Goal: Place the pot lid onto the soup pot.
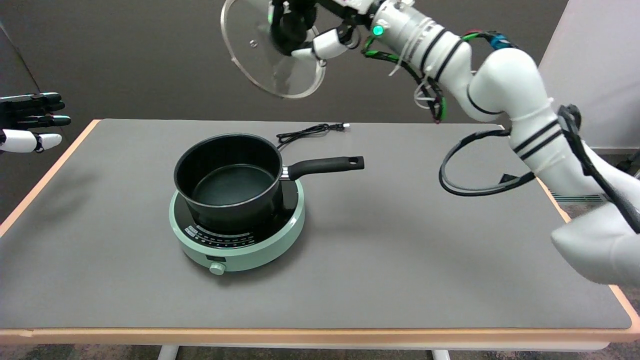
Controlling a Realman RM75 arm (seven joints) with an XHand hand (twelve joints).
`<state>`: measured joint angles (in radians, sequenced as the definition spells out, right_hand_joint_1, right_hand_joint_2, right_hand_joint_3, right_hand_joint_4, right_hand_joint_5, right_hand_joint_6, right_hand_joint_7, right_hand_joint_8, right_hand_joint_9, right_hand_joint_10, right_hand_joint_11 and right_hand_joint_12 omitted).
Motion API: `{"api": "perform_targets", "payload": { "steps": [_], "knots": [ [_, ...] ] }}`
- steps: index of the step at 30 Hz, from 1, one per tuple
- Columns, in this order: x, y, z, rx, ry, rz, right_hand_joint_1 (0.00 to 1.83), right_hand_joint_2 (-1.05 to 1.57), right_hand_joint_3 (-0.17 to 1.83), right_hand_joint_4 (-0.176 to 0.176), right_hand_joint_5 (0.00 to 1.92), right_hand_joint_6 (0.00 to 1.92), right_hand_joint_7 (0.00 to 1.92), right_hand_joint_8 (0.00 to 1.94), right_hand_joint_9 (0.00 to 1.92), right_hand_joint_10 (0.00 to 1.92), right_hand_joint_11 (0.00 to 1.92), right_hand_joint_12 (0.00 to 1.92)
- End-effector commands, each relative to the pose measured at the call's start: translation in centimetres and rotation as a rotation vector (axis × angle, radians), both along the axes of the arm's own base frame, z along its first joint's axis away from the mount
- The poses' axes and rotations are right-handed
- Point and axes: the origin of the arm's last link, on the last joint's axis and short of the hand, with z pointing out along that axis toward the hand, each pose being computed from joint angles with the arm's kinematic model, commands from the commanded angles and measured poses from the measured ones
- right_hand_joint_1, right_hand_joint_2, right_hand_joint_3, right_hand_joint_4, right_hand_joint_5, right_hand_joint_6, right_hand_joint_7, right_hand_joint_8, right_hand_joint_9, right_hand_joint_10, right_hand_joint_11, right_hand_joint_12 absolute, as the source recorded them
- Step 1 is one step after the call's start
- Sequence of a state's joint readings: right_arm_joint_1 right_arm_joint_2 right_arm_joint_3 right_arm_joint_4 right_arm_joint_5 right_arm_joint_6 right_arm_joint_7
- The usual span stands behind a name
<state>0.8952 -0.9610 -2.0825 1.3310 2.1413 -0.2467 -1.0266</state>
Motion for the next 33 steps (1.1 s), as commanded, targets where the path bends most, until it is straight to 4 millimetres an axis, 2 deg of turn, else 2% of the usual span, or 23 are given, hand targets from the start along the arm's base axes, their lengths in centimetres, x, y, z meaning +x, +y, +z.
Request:
{"api": "perform_targets", "payload": {
  "steps": [1,13,27,33],
  "knots": [
    [-1.0,-2.0,-6.2,0.139,0.076,-0.133,1.35,0.97,0.41,0.176,0.70,1.03,0.86,1.29,0.82,1.38,0.68,1.29],
    [-1.7,-1.4,-6.7,0.124,0.157,-0.093,1.35,0.95,0.43,0.176,0.72,1.02,0.87,1.27,0.82,1.43,0.70,1.24],
    [-4.0,-3.0,-6.3,0.027,0.209,-0.102,1.35,0.95,0.43,0.176,0.72,1.02,0.88,1.27,0.82,1.42,0.70,1.22],
    [-4.4,-3.1,-7.4,0.049,0.217,-0.112,1.35,0.95,0.43,0.176,0.72,1.02,0.88,1.26,0.82,1.42,0.70,1.22]
  ]
}}
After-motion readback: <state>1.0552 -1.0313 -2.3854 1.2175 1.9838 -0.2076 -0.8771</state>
